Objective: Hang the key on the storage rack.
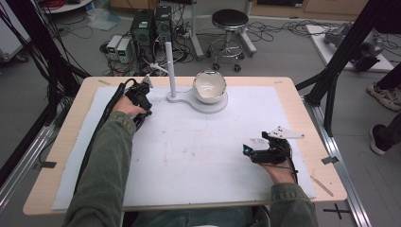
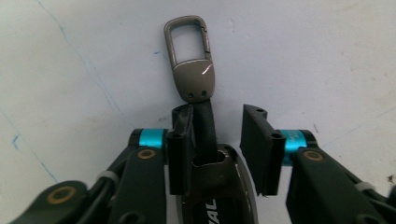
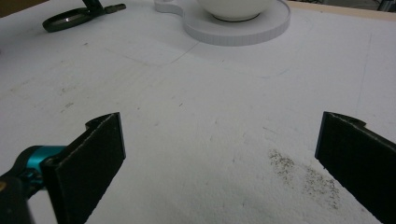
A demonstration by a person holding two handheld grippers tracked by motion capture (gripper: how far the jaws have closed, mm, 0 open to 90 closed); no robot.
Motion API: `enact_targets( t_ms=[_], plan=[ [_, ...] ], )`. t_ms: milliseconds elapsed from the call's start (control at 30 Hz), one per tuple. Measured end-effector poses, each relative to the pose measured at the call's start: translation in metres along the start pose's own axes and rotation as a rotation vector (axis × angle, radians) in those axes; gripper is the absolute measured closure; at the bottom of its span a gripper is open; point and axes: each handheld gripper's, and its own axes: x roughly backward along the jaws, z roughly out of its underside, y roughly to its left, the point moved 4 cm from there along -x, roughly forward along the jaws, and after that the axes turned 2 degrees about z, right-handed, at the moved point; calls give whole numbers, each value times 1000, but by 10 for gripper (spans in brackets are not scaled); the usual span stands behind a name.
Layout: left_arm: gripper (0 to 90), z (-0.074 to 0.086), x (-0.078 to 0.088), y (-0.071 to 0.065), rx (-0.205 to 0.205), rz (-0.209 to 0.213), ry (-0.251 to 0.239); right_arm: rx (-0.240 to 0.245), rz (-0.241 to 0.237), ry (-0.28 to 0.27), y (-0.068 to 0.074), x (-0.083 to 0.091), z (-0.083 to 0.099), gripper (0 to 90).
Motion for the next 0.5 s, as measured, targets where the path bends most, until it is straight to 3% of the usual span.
enact_targets(
  t_ms=[200,267,400,500],
  plan=[
    [752,3,-2,4,41,-15,12,-1,0,0,0,0,0,6],
    [803,7,-3,5,49,-12,-21,2,2,0,0,0,0,6],
    [821,14,-1,10,53,37,-89,6,3,1,0,0,1,5],
    [825,18,0,10,25,42,-115,4,1,2,1,1,1,6]
  ],
)
